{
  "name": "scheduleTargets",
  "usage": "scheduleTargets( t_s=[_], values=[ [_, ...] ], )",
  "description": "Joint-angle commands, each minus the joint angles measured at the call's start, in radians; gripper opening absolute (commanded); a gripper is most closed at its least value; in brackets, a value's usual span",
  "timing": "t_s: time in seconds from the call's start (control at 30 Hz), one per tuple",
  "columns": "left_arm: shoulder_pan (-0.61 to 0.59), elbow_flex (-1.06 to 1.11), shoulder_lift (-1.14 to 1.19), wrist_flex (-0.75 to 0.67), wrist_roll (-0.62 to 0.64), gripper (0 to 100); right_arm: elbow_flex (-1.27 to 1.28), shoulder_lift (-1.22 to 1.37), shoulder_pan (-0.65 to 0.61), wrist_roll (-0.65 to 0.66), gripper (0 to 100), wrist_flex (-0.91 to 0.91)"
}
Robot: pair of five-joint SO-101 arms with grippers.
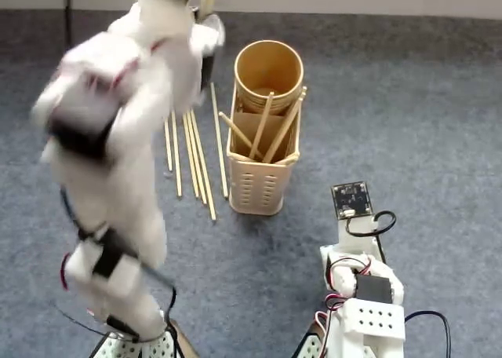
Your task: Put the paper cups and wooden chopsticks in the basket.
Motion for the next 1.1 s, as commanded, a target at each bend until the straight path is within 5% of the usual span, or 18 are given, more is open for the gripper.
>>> scheduleTargets(
  t_s=[0.0, 0.43, 0.83, 1.07],
  values=[
    [0.104, 0.007, -0.091, 0.002, 0.089, 1, -0.002, -0.010, -0.008, 0.009, 0.5, -0.015],
    [0.185, 0.291, -0.090, -0.078, 0.170, 1, -0.002, -0.010, -0.007, 0.009, 0.5, -0.015],
    [0.185, 0.829, -0.102, -0.420, 0.130, 1, -0.002, -0.010, -0.007, 0.009, 0.5, -0.015],
    [0.185, 0.935, -0.114, -0.443, 0.127, 1, -0.002, -0.010, -0.007, 0.009, 0.5, -0.015]
  ],
)
